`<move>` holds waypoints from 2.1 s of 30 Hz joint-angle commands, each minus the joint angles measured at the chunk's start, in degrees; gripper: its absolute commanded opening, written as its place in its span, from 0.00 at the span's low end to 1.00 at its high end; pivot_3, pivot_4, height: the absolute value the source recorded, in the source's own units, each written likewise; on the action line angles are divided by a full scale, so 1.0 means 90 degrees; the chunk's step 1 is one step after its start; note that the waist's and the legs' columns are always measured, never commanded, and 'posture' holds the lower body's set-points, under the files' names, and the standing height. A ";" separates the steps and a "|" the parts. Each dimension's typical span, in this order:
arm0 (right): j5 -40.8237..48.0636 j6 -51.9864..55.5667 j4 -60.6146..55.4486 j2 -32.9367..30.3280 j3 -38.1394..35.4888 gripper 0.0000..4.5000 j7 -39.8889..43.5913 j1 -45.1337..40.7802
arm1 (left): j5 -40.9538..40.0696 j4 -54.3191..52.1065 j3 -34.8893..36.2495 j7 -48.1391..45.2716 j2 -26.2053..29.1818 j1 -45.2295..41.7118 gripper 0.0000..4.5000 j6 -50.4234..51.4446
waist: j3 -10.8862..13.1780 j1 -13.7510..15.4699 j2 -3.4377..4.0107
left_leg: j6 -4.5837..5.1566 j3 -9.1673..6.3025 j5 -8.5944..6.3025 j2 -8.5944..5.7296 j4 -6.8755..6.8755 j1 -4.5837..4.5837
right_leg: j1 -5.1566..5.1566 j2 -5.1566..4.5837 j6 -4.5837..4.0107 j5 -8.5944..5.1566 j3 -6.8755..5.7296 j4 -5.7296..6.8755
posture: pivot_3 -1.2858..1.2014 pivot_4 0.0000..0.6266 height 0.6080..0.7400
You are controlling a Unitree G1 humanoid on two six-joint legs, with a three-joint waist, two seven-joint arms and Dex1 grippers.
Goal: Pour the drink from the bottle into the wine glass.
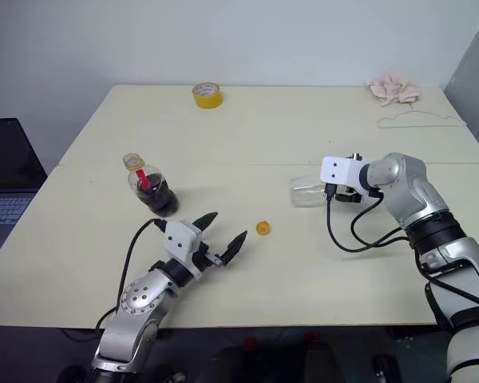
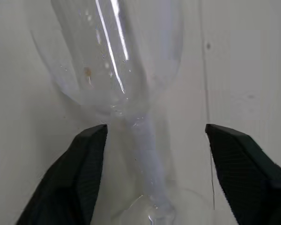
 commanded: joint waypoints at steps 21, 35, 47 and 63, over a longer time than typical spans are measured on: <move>0.1142 0.0040 -0.0561 0.1115 -0.1575 0.04 0.0223 0.0221 | 0.0127 -0.0342 0.0046 0.0109 -0.0016 0.0002 1.00 0.0028 | 0.0001 -0.0064 0.0001 | -0.0001 0.0000 0.0000 0.0008 -0.0007 0.0002 | -0.0001 0.0004 0.0000 0.0000 0.0001 0.0001 | 0.52 0.24 1.00; 0.3257 0.0623 -0.2034 0.3597 -0.2860 0.04 -0.1433 0.1525 | 0.0117 -0.0283 0.0096 0.0061 0.0021 -0.0038 1.00 0.0009 | 0.0001 -0.0025 0.0002 | -0.0001 -0.0010 0.0000 0.0002 0.0005 0.0002 | -0.0004 0.0002 -0.0002 0.0001 -0.0002 0.0020 | 0.52 0.24 1.00; 0.2406 -0.0485 -0.1117 0.4076 -0.2391 0.04 -0.2813 0.2106 | 0.0143 -0.0322 0.0136 0.0084 0.0029 -0.0011 1.00 0.0002 | 0.0001 -0.0032 0.0003 | -0.0004 -0.0009 0.0002 0.0002 0.0001 0.0017 | -0.0004 0.0006 -0.0002 0.0001 0.0000 0.0033 | 0.52 0.24 1.00; 0.2296 0.0222 -0.0957 0.3456 -0.2209 0.04 -0.2698 0.2901 | 0.0144 -0.0174 0.0257 0.0074 0.0080 -0.0196 1.00 0.0018 | -0.0024 0.0013 0.0007 | -0.0004 -0.0015 0.0002 0.0001 -0.0001 0.0052 | 0.0008 0.0006 -0.0002 0.0001 -0.0002 0.0028 | 0.52 0.24 1.00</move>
